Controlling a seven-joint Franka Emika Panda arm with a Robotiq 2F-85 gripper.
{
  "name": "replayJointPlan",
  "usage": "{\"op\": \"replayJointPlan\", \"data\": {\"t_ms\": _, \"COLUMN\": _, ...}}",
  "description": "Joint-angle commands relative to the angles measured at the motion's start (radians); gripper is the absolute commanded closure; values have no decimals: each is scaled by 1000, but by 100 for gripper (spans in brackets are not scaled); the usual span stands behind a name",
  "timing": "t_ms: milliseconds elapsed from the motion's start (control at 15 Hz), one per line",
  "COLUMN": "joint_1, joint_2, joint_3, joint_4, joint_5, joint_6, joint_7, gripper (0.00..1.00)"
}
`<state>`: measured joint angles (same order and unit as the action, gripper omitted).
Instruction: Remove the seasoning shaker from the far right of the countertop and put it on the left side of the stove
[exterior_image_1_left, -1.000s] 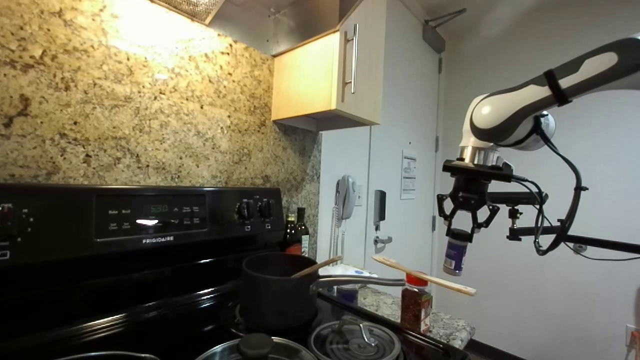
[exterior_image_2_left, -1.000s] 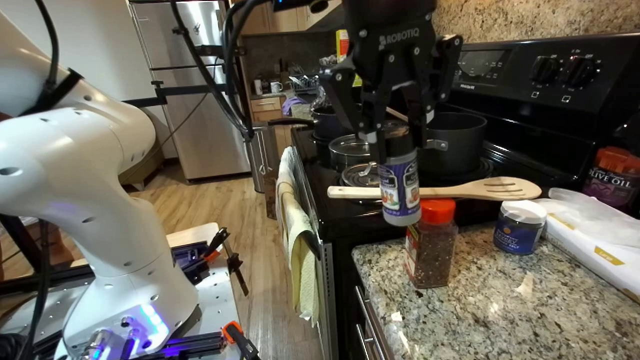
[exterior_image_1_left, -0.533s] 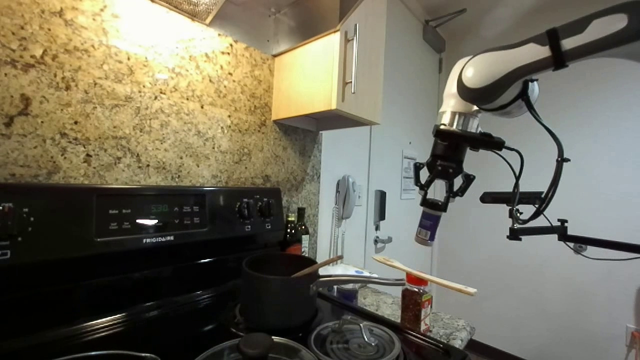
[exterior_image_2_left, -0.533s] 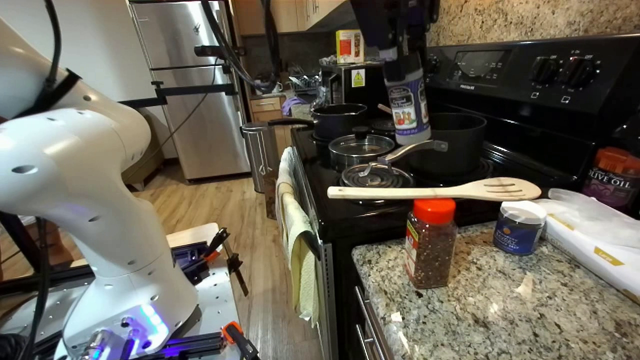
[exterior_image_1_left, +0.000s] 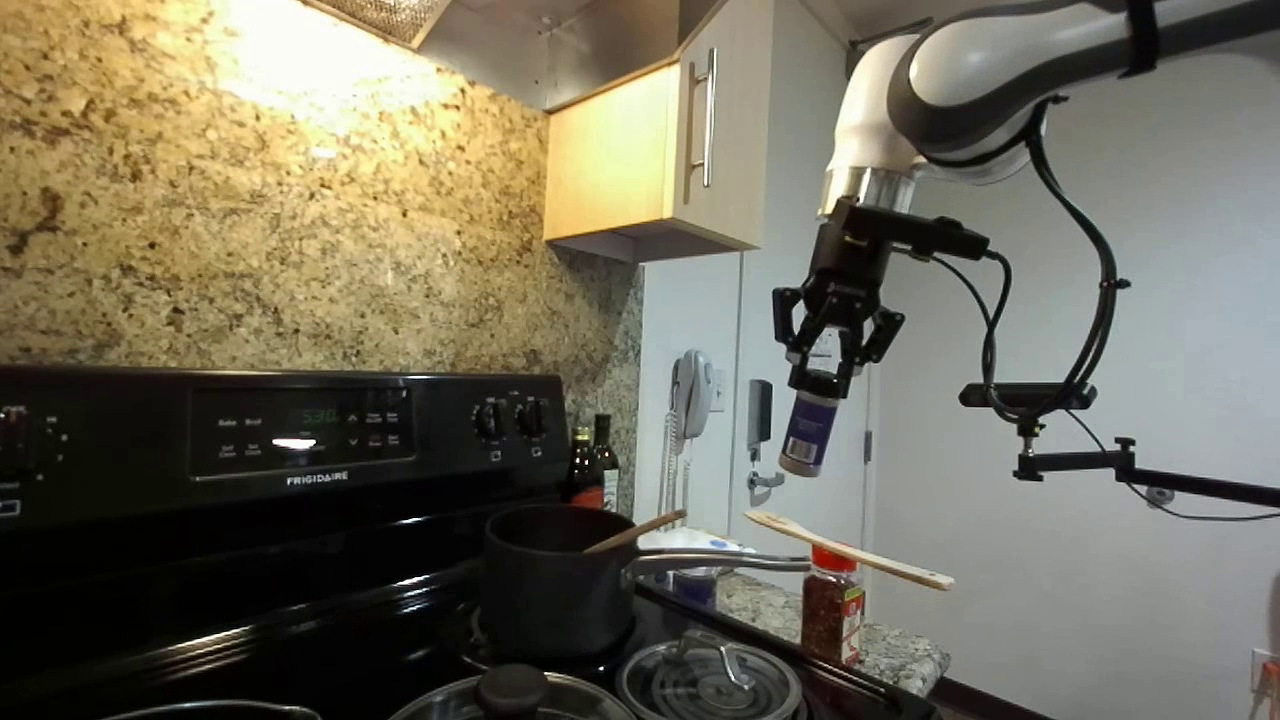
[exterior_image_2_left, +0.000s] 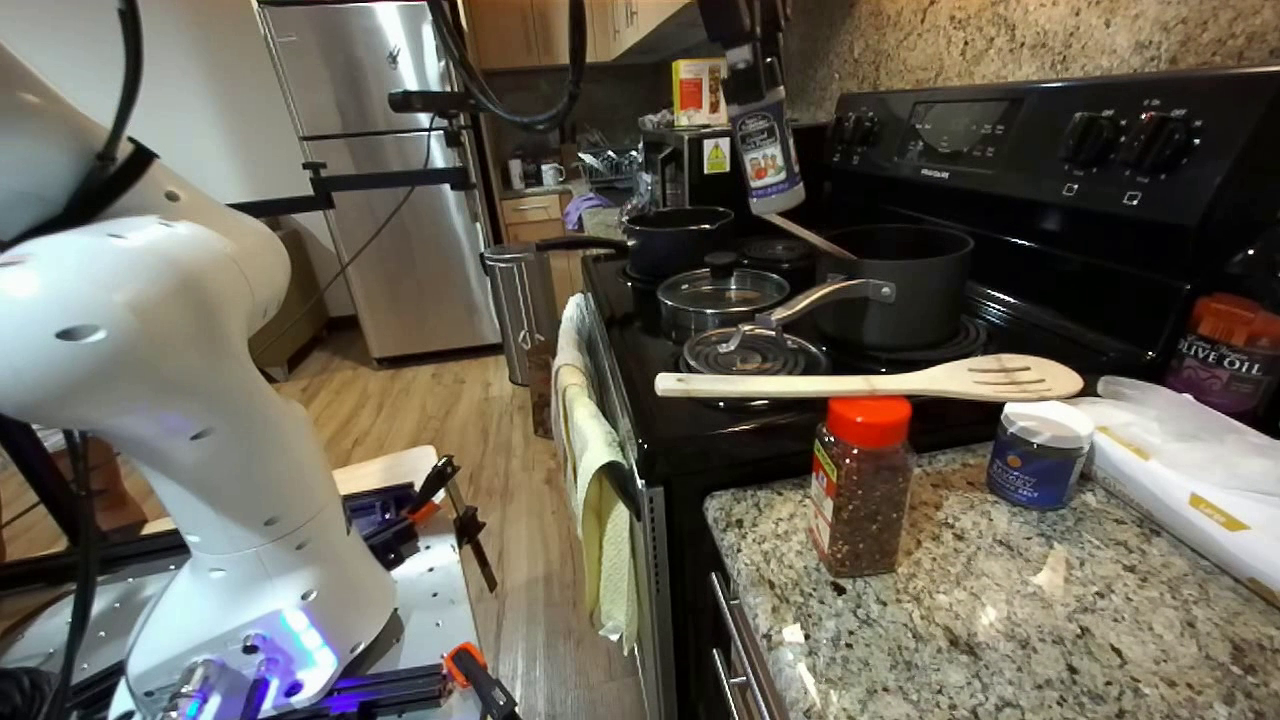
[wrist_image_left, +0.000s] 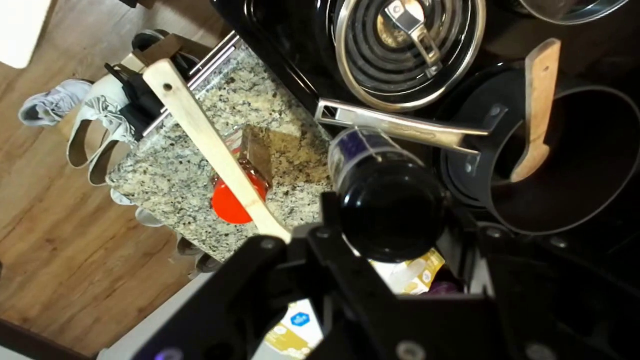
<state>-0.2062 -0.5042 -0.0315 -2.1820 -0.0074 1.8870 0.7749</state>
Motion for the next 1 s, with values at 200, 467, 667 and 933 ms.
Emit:
{"op": "replayJointPlan", "data": {"t_ms": 200, "joint_1": -7, "joint_2": 3, "joint_3": -3, "joint_4": 3, "joint_5": 3, "joint_6": -3, "joint_7": -9, "gripper": 51}}
{"op": "replayJointPlan", "data": {"t_ms": 467, "joint_1": 17, "joint_2": 55, "joint_3": -1, "joint_4": 72, "joint_5": 4, "joint_6": -17, "joint_7": -66, "gripper": 76}}
{"op": "replayJointPlan", "data": {"t_ms": 667, "joint_1": 58, "joint_2": 163, "joint_3": 26, "joint_4": 223, "joint_5": -6, "joint_6": -77, "joint_7": -159, "gripper": 76}}
{"op": "replayJointPlan", "data": {"t_ms": 933, "joint_1": 121, "joint_2": 345, "joint_3": 68, "joint_4": 456, "joint_5": -7, "joint_6": -201, "joint_7": -232, "gripper": 76}}
